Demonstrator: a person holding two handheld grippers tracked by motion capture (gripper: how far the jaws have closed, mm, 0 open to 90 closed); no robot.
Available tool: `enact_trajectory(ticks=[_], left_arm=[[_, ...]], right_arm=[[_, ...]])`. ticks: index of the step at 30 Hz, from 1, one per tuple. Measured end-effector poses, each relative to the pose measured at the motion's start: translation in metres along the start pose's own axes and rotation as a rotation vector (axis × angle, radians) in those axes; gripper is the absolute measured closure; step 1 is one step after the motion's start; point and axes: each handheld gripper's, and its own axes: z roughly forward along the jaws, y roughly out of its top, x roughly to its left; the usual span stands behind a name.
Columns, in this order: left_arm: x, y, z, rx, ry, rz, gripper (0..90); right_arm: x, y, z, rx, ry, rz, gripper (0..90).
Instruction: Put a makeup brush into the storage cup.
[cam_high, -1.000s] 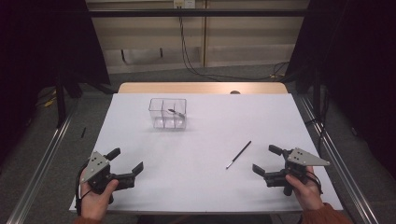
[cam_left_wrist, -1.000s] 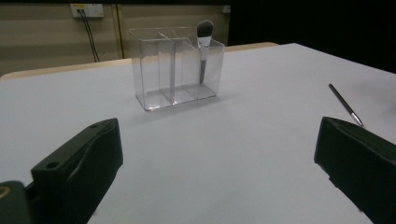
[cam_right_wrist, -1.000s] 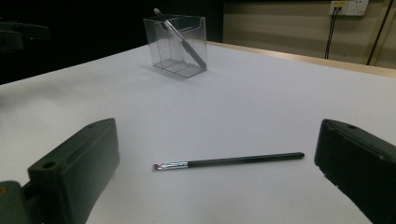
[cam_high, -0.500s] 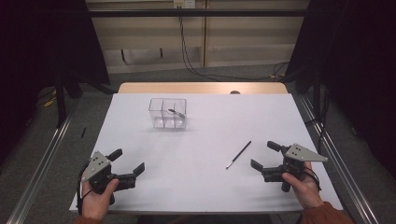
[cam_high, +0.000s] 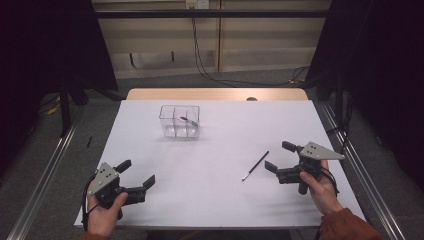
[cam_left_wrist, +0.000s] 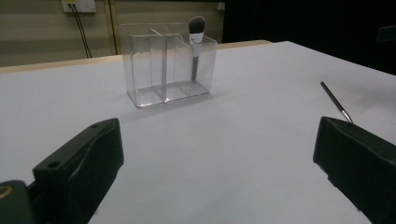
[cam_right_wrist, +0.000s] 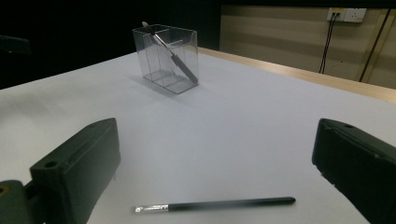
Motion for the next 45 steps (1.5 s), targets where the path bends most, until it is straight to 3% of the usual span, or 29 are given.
enact_trajectory(ticks=[18, 26, 35, 42, 45], left_arm=[[0.002, 0.000, 0.000, 0.007, -0.001, 0.013, 1.7], [0.002, 0.000, 0.000, 0.011, 0.000, 0.013, 1.7], [0.003, 0.000, 0.000, 0.012, 0.008, 0.011, 1.7], [0.004, -0.001, 0.000, 0.015, 0.003, 0.002, 1.7], [0.004, -0.001, 0.000, 0.016, 0.008, 0.002, 1.8]], right_arm=[[-0.012, 0.022, 0.036, 0.025, 0.033, -0.005, 0.9], [-0.016, 0.030, 0.048, 0.077, 0.034, -0.033, 0.9], [-0.019, 0.035, 0.054, 0.187, 0.080, -0.074, 0.5], [-0.021, 0.039, 0.056, 0.304, 0.126, -0.119, 0.7], [-0.023, 0.040, 0.057, 0.337, 0.147, -0.118, 1.8]])
